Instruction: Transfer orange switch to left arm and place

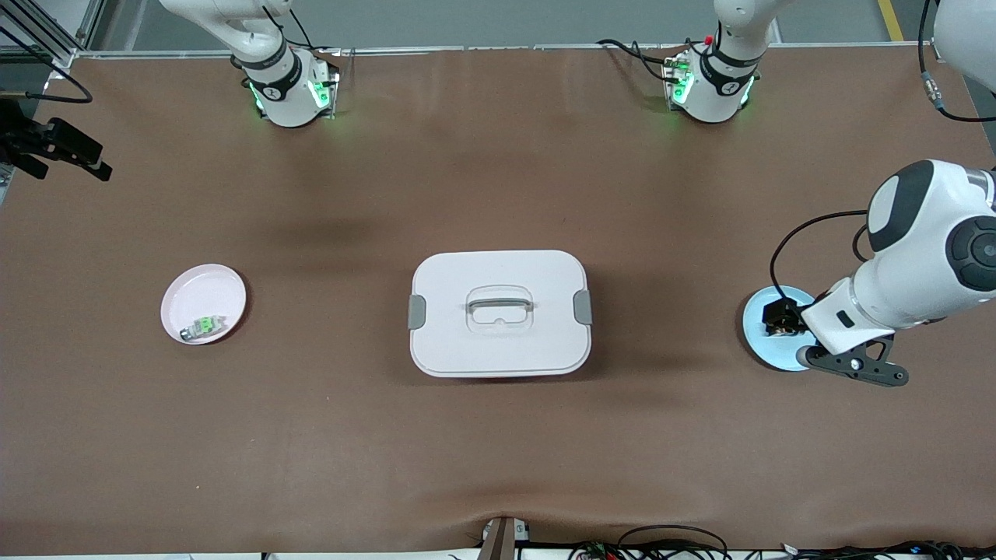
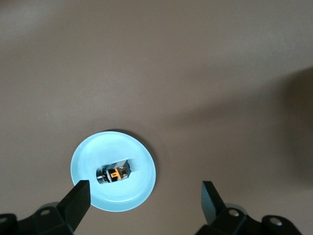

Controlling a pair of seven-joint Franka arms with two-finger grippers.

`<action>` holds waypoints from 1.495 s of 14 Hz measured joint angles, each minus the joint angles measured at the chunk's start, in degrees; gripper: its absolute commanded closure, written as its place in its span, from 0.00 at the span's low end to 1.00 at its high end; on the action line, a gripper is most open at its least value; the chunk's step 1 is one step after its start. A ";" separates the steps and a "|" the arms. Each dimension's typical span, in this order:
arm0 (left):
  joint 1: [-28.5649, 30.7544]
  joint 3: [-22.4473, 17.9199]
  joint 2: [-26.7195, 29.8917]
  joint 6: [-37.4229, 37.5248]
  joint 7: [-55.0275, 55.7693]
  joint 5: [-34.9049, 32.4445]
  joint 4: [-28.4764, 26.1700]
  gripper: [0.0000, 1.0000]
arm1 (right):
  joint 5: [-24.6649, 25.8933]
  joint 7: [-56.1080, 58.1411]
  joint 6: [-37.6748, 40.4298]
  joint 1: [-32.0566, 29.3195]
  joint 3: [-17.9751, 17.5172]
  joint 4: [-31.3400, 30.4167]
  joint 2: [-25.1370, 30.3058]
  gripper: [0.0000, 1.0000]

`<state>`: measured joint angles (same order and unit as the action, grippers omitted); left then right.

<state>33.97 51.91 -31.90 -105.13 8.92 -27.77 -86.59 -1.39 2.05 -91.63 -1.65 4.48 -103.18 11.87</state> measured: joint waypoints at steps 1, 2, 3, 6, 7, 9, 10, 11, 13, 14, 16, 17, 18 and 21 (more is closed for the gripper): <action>-0.59 0.13 0.28 0.29 3.55 0.01 0.03 0.00 | 0.00 0.00 0.02 0.00 0.00 0.02 0.00 0.00; -1.41 0.27 0.50 0.54 6.91 0.02 0.07 0.00 | 0.00 0.00 0.02 0.00 0.00 0.04 0.00 0.00; -2.58 0.40 0.65 0.67 9.95 0.03 0.09 0.00 | 0.00 -0.01 0.03 0.00 0.00 0.07 0.00 0.00; -5.38 0.42 1.18 1.72 14.64 0.03 0.12 0.00 | 0.00 -0.02 0.03 -0.03 0.00 0.16 0.00 0.00; -5.41 0.25 1.48 2.26 14.74 0.03 0.13 0.00 | 0.00 -0.03 0.03 -0.03 0.00 0.17 0.00 0.00; -6.23 -2.48 3.03 2.83 14.73 0.02 0.27 0.00 | 0.00 -0.03 0.04 -0.03 0.00 0.18 0.00 0.00; -8.25 -5.69 4.41 3.64 14.62 0.03 0.39 0.00 | 0.01 -0.03 0.05 -0.04 -0.01 0.18 0.00 0.00; -11.39 -9.68 6.06 5.00 14.56 0.17 0.59 0.00 | 0.01 -0.03 0.06 -0.04 -0.01 0.19 -0.01 0.00; -17.29 -16.47 9.90 7.03 14.71 5.11 0.93 0.00 | 0.01 -0.03 0.10 -0.04 -0.02 0.20 -0.01 0.00; -19.13 -19.37 12.06 7.84 14.61 8.74 0.93 0.00 | 0.01 -0.03 0.12 -0.04 -0.03 0.21 -0.01 0.00; -22.65 -26.49 16.43 9.16 11.73 15.45 0.45 0.00 | 0.01 -0.03 0.13 -0.04 -0.03 0.22 -0.02 0.00; -24.46 -30.35 18.60 9.61 10.01 18.28 -0.26 0.00 | 0.01 -0.03 0.14 -0.04 -0.03 0.22 -0.02 0.00; -25.71 -33.47 20.80 9.85 7.79 20.53 -1.41 0.00 | 0.01 -0.04 0.14 -0.04 -0.03 0.23 -0.02 0.00; -27.08 -38.05 27.11 9.97 1.09 23.18 -5.92 0.00 | 0.02 -0.08 0.14 -0.05 -0.03 0.26 -0.03 0.00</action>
<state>6.90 13.87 -4.78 -95.16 10.01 -4.59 -92.51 -1.38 1.97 -91.49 -1.70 4.45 -102.91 11.84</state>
